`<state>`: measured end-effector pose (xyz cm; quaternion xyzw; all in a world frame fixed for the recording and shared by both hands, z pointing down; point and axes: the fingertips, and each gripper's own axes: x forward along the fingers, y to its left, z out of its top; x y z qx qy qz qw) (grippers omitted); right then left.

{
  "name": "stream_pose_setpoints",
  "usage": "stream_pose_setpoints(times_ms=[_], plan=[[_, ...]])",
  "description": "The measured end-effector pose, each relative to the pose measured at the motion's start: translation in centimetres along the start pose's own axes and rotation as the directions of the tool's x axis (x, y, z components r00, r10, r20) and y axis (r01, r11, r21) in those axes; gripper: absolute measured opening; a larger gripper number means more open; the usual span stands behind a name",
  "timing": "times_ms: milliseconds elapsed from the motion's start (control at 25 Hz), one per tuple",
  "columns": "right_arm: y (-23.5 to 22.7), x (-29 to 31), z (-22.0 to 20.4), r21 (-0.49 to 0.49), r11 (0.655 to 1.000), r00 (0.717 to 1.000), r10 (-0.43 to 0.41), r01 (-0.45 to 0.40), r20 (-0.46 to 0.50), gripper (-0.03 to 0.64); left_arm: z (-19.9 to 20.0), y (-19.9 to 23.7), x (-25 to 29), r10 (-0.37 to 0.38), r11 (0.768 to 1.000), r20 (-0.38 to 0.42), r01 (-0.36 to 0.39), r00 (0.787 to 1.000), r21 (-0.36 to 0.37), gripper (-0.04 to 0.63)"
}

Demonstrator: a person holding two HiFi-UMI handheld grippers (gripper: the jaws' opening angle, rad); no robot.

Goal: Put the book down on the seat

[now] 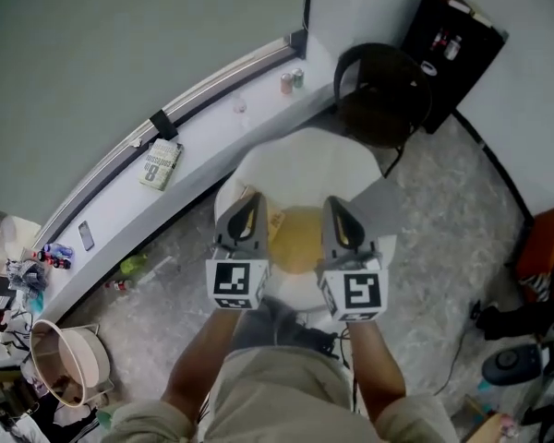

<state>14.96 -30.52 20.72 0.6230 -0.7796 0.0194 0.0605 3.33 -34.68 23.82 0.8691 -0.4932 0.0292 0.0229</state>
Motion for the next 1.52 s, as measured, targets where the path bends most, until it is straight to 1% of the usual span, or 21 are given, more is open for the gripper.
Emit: stream_pose_setpoints(times_ms=[120, 280, 480, 880, 1160, 1320, 1520], plan=[[-0.7, -1.2, 2.1, -0.002, 1.0, 0.998, -0.015, 0.015, 0.053, 0.003, 2.3, -0.7, -0.4, -0.017, 0.999, 0.028, 0.016, 0.999, 0.038, 0.006], [-0.6, -1.8, 3.1, -0.015, 1.0, 0.998, -0.016, 0.017, 0.067, 0.003, 3.6, -0.9, -0.5, -0.026, 0.998, 0.053, 0.023, 0.998, 0.067, 0.006], [0.0, -2.4, 3.1, -0.021, 0.999, 0.996, -0.035, 0.037, 0.082, 0.003, 3.2, -0.6, -0.9, -0.045, 0.997, 0.059, 0.04, 0.997, 0.072, 0.006], [0.3, -1.2, 3.1, -0.022, 0.999, 0.995, -0.031, 0.033, 0.098, 0.003, 3.7, -0.6, -0.5, -0.055, 0.994, 0.091, 0.046, 0.994, 0.096, 0.006], [0.4, -0.4, 2.6, -0.038, 0.999, 0.995, -0.027, 0.031, 0.1, 0.003, 3.2, 0.0, -0.6, -0.036, 0.993, 0.09, 0.026, 0.995, 0.111, 0.006], [0.4, 0.2, 2.0, -0.014, 1.0, 0.997, -0.019, 0.02, 0.081, 0.003, 3.3, 0.4, -0.7, -0.023, 0.993, 0.094, 0.012, 0.995, 0.115, 0.006], [0.8, 0.6, 1.3, -0.012, 1.0, 0.997, -0.007, 0.008, 0.073, 0.003, 2.3, 0.8, -0.6, -0.019, 0.992, 0.068, 0.011, 0.998, 0.123, 0.006]])
